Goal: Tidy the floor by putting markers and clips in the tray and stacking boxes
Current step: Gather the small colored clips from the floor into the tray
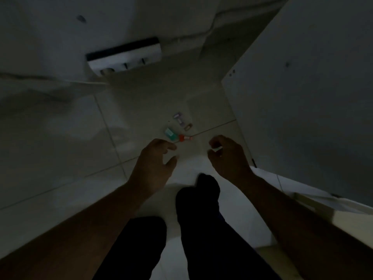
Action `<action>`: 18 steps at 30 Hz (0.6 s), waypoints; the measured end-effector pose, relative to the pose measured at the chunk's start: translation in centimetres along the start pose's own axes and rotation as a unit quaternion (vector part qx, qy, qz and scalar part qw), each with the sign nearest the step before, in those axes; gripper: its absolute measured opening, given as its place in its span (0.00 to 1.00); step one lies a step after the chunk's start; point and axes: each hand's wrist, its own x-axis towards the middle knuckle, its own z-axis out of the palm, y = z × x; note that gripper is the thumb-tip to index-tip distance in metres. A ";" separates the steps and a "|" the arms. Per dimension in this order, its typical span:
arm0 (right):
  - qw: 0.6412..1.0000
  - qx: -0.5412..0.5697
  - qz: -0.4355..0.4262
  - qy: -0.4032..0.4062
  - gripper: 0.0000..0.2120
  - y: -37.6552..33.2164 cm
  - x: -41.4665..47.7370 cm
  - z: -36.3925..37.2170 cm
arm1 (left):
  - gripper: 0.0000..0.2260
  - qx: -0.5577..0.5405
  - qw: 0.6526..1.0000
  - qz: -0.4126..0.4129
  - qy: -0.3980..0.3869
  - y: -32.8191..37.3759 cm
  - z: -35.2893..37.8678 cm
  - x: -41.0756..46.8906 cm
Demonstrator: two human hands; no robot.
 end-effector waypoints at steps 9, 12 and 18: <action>0.997 -0.061 0.035 0.020 0.40 12.5 10.3 6.7 | 0.13 0.065 0.994 0.081 -0.017 -10.4 10.7 9.2; 0.990 -0.130 0.048 0.007 0.46 14.1 12.3 7.5 | 0.13 0.113 0.983 0.141 -0.038 -12.0 12.2 11.4; 0.982 -0.183 0.016 0.047 0.37 15.6 14.3 9.5 | 0.15 0.184 0.958 0.188 -0.110 -13.6 13.5 14.1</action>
